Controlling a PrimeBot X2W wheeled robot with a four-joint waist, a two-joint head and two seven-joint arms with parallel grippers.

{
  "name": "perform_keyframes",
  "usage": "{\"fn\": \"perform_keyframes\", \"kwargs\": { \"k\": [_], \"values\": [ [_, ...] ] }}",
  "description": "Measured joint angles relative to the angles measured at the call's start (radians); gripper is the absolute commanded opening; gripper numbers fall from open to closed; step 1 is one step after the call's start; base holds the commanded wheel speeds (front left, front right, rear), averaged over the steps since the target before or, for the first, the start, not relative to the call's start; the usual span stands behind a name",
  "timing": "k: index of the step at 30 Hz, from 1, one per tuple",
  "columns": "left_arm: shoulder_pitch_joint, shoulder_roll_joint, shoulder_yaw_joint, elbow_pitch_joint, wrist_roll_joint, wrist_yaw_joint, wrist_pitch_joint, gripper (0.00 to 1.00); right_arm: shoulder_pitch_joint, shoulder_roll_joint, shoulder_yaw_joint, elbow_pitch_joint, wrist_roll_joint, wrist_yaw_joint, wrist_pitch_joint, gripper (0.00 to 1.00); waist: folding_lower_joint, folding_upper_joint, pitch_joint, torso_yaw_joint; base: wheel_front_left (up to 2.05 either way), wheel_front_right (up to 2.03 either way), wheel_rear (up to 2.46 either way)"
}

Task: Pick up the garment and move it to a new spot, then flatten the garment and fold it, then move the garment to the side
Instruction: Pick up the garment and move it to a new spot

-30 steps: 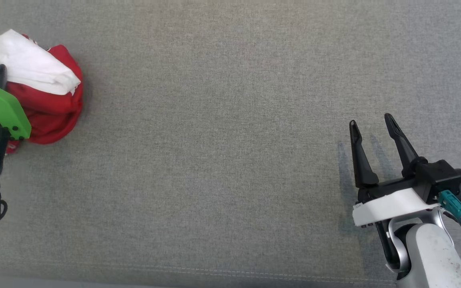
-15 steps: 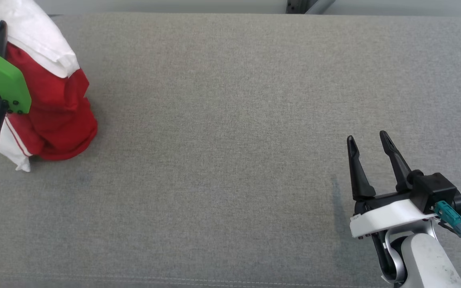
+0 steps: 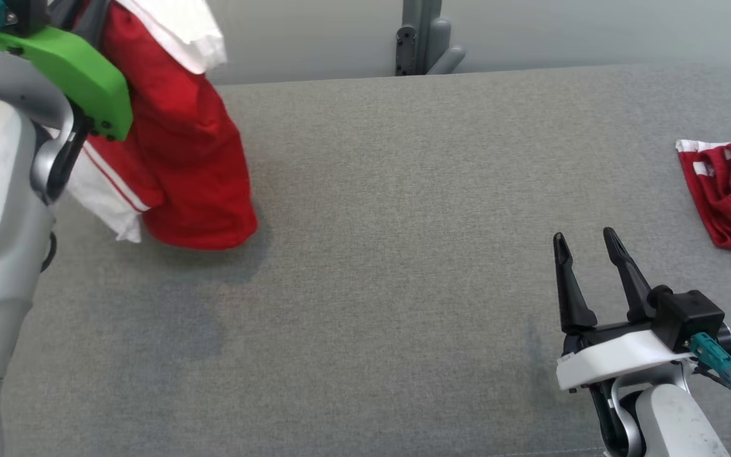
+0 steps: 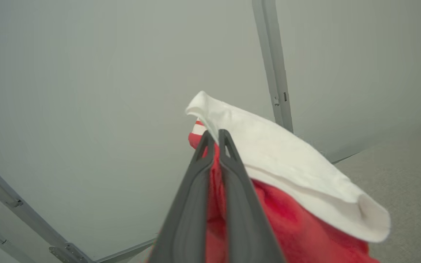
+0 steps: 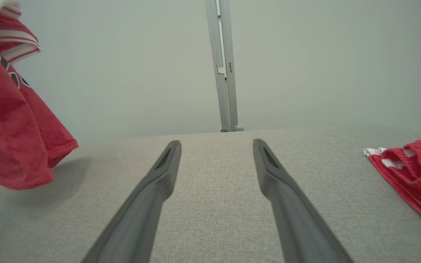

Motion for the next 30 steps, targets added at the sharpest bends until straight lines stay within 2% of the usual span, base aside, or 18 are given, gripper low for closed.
{"fn": "perform_keyframes", "kwargs": {
  "k": [8,16,20,26,30],
  "values": [
    [0.001,-0.08,-0.054,-0.107,-0.018,0.003,0.007,0.0,0.011,0.0,-0.012,0.005,0.007,0.0,-0.004,1.0,0.0,0.0,-0.026,-0.088,0.0,0.0,0.0],
    [0.052,-0.193,-0.088,-0.133,-0.028,0.055,-0.016,0.0,0.015,0.0,-0.012,-0.007,0.014,0.0,-0.004,1.0,0.0,0.0,-0.029,-0.175,0.0,0.0,0.0],
    [0.119,-0.248,-0.095,-0.06,-0.036,0.09,-0.083,0.0,0.013,0.0,0.001,-0.016,0.021,0.0,-0.004,1.0,0.0,0.0,-0.009,-0.22,0.0,0.0,0.0],
    [0.186,-0.267,-0.075,0.102,-0.063,0.126,-0.17,0.0,0.005,0.0,0.006,-0.026,0.028,0.0,-0.004,1.0,0.0,0.0,0.04,-0.257,0.0,0.0,0.0],
    [0.217,-0.279,-0.047,0.215,-0.088,0.131,-0.207,0.0,0.002,0.0,0.007,-0.029,0.028,0.0,-0.004,1.0,0.0,0.0,0.071,-0.274,0.0,0.0,0.0]
  ]
}}
